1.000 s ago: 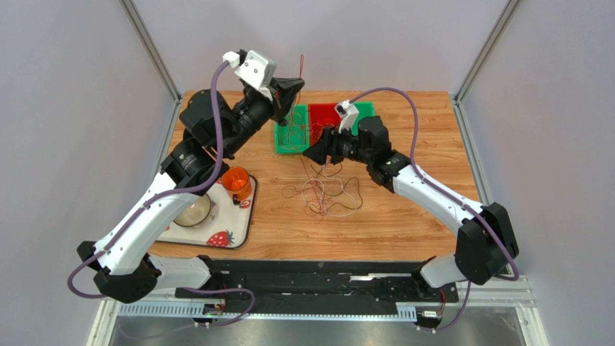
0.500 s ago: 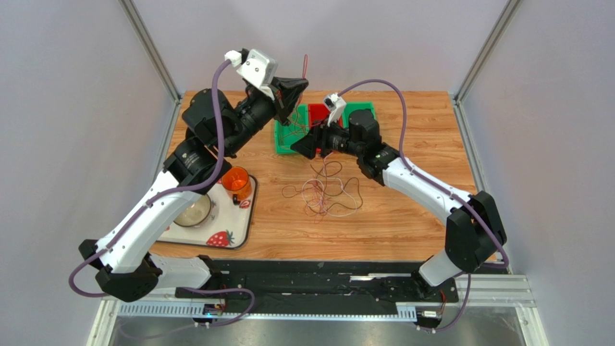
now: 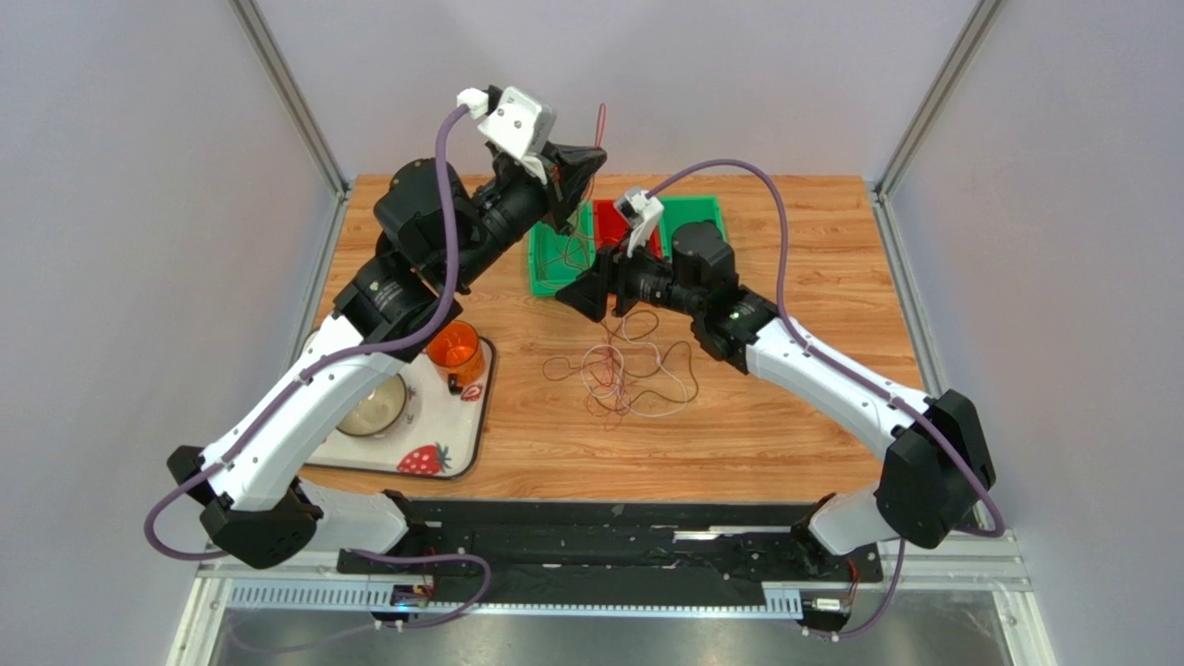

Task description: Untangle the cables

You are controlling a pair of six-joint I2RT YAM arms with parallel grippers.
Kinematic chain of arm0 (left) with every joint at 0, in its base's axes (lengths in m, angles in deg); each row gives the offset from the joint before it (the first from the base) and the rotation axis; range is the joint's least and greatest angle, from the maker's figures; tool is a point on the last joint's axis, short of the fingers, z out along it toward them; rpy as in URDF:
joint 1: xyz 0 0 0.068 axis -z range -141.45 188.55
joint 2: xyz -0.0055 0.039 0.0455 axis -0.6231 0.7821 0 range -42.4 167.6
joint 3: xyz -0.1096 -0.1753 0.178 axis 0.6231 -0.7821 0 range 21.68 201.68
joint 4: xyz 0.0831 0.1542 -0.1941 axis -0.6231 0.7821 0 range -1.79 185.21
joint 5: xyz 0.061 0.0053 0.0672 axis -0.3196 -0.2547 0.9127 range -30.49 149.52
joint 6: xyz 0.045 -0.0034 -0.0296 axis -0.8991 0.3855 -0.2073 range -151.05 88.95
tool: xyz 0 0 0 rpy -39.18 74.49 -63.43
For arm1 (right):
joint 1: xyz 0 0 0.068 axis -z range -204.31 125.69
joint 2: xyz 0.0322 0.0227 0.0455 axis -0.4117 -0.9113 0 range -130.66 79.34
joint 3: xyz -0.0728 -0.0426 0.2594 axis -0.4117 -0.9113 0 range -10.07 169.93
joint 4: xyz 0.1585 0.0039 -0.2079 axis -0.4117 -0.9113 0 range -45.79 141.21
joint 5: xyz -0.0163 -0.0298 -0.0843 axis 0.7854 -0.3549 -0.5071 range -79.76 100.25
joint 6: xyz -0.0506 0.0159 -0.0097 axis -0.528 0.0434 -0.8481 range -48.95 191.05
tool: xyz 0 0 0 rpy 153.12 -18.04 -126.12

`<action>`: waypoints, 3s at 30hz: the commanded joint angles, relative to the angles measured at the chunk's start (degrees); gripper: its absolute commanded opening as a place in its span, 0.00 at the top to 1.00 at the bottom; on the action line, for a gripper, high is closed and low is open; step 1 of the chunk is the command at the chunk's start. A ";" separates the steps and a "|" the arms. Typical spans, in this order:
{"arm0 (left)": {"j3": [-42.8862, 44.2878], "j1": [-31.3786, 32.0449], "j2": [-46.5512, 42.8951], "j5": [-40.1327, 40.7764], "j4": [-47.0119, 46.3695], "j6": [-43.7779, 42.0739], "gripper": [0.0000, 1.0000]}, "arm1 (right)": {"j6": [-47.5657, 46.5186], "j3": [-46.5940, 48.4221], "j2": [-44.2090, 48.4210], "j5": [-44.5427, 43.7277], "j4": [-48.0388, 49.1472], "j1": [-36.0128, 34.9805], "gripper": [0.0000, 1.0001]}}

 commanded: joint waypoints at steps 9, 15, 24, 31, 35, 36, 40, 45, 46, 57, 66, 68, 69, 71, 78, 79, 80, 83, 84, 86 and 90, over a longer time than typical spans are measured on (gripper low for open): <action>4.69 -0.21 0.47 0.44 1.03 1.01 1.00 | -7.44 0.23 2.97 -9.88 -1.42 -0.70 0.41; 6.28 -0.21 2.14 0.97 2.52 0.83 1.00 | -9.29 -1.18 7.01 -14.71 -1.78 -2.63 0.41; 6.10 -0.21 2.14 0.09 1.91 2.50 1.00 | -9.90 3.11 1.58 -12.78 2.44 -3.95 0.39; 6.01 -0.21 1.27 -0.26 2.35 3.21 1.00 | -10.96 9.97 -6.86 -15.68 3.84 -4.48 0.44; 5.31 -0.21 0.83 0.26 2.43 2.86 1.00 | -10.52 10.77 -7.66 -16.12 3.58 -4.83 0.99; 5.31 -0.21 0.74 0.52 2.35 2.68 1.00 | -10.52 10.60 -7.48 -16.38 3.41 -4.92 1.00; 4.61 -0.21 0.56 1.49 2.35 2.42 1.00 | -10.78 7.79 -4.68 -18.75 4.28 -5.18 1.00; 4.17 -0.21 0.39 3.07 2.08 2.33 1.00 | -10.43 5.69 -1.52 -18.76 3.84 -5.27 1.00; 3.82 -0.21 0.30 3.51 2.00 2.41 1.00 | -10.34 5.33 -0.90 -18.84 3.76 -5.27 1.00; 5.05 -0.47 1.97 5.10 3.05 3.03 1.00 | -9.73 -4.34 9.39 -18.23 3.67 -5.97 0.18; 5.13 -0.47 1.79 3.17 2.26 5.75 1.00 | -11.22 2.33 0.79 -20.33 6.39 -5.97 0.17; 5.13 -0.47 1.62 2.81 2.52 6.02 1.00 | -11.66 4.96 -1.41 -21.39 7.18 -5.97 0.18; 5.05 -0.47 1.36 2.72 2.52 6.11 1.00 | -11.83 5.67 -3.42 -22.53 8.05 -5.89 0.18; 4.70 -0.47 1.09 2.55 2.35 6.37 1.00 | -12.45 7.95 -5.01 -23.50 9.11 -5.97 0.20; 4.52 -0.47 1.00 2.90 2.52 5.93 1.00 | -12.71 11.57 -8.45 -24.20 9.21 -5.97 0.80; 4.61 -0.47 0.91 2.90 2.52 5.93 1.00 | -12.72 11.30 -8.19 -26.21 9.21 -5.97 0.81; 4.52 -0.47 0.91 2.90 2.44 5.76 1.00 | -12.98 11.13 -8.01 -26.66 9.29 -5.89 0.90; 4.78 -0.47 1.26 3.42 2.52 4.97 1.00 | -12.98 10.34 -6.61 -26.67 8.68 -5.89 1.00; 5.22 -0.47 1.70 4.30 2.70 4.62 1.00 | -12.72 9.81 -6.08 -26.23 8.59 -5.97 1.00; 5.57 -0.47 2.05 5.35 3.49 3.39 1.00 | -12.63 8.58 -4.16 -26.23 7.80 -5.97 1.00; 5.75 -1.87 2.84 13.59 4.54 1.45 1.00 | -14.73 5.60 0.94 -25.61 2.63 -5.89 1.00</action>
